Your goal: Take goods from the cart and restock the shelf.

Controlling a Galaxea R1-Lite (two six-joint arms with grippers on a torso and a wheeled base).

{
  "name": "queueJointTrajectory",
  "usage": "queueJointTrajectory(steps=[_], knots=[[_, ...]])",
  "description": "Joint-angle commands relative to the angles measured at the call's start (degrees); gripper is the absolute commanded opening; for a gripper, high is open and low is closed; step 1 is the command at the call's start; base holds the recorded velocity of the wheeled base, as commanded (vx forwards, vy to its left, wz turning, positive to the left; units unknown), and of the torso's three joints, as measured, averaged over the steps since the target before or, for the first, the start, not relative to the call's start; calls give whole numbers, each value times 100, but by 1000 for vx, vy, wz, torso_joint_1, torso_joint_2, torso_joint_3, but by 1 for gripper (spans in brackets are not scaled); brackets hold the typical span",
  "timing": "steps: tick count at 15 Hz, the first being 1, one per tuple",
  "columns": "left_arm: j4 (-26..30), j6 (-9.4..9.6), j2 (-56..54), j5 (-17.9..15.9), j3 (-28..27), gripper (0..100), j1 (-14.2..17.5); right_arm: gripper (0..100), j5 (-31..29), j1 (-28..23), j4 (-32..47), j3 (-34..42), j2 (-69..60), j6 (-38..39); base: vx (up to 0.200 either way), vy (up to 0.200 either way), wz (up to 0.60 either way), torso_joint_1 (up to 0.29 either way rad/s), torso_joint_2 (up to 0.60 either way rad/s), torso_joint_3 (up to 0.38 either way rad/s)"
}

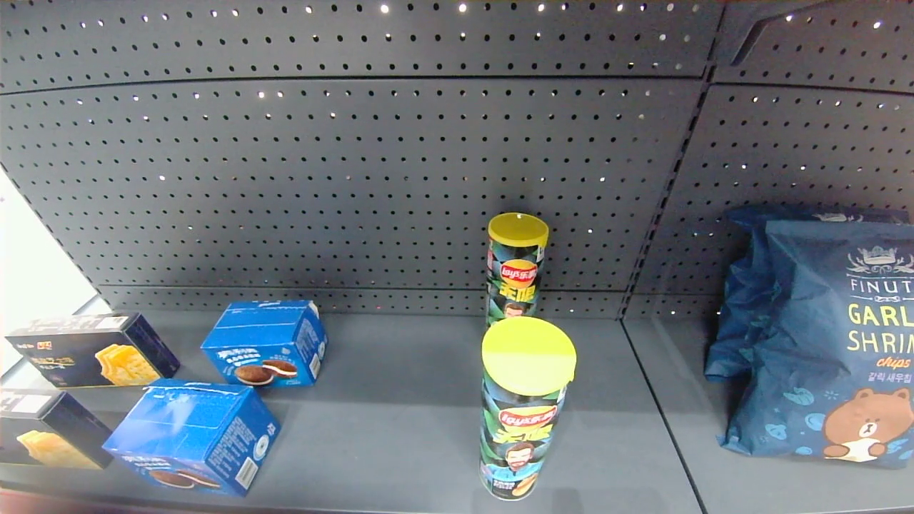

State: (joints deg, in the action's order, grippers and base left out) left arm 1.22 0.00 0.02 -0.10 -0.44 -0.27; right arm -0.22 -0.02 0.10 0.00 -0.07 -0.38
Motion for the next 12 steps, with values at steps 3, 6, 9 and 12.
queueJointTrajectory(steps=[3,6,9,12], knots=[[1,114,-2,-69,0,100,0,100,4,2,-1,0,7,3,0,0,0,0,0,0],[-8,141,-2,-105,9,100,0,100,4,2,-1,0,7,3,-67,0,0,1,1,1],[1,141,-2,-105,9,100,0,100,13,2,-1,0,7,3,0,0,0,0,0,0],[-8,141,-2,-105,9,100,0,100,13,2,-10,0,7,-6,0,0,0,0,0,0]])
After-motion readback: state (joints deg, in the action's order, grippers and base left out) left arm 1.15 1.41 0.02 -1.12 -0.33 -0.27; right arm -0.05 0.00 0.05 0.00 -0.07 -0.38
